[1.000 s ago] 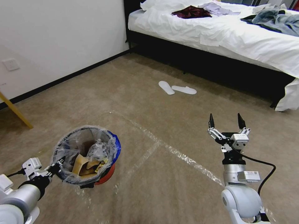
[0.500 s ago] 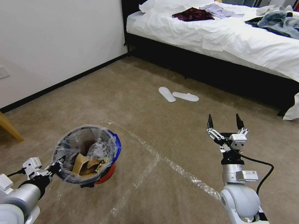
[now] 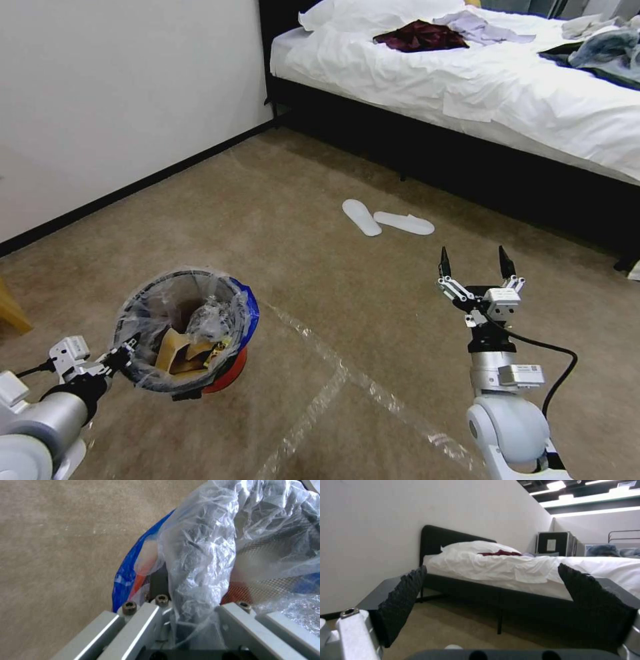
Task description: Pick up the trash bin and place the garbage on the floor into it.
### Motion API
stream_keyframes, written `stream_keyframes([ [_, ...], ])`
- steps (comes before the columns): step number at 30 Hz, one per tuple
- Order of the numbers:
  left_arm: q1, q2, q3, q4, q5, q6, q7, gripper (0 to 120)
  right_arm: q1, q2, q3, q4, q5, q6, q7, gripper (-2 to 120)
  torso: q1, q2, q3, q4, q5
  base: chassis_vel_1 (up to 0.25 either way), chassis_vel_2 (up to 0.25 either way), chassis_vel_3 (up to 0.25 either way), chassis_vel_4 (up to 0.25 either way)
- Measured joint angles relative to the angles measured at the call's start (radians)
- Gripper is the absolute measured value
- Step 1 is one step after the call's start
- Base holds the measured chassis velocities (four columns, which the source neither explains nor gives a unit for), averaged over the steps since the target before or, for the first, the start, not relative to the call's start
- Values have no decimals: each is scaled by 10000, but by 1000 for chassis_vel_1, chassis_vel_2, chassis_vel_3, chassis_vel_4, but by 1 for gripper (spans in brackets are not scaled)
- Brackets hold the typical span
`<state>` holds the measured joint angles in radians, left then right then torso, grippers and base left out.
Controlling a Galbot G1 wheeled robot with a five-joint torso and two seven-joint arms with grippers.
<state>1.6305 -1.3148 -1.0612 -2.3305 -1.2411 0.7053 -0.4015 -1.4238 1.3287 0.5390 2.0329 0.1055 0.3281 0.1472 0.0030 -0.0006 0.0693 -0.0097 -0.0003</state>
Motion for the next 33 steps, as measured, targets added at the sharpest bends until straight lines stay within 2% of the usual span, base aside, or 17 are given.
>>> stream_keyframes([
  [14, -38, 92, -18, 42, -46, -2, 2, 1, 24, 87, -111, -117, -123, 21, -2, 100, 0, 1, 0, 1, 5, -173, 161, 162, -171],
  [33, 6, -34, 44, -53, -8, -10, 20, 1, -46, 57, -164, -140, -135, 78, 15, 100, 1, 0, 0, 0, 5, -166, 162, 159, -169],
])
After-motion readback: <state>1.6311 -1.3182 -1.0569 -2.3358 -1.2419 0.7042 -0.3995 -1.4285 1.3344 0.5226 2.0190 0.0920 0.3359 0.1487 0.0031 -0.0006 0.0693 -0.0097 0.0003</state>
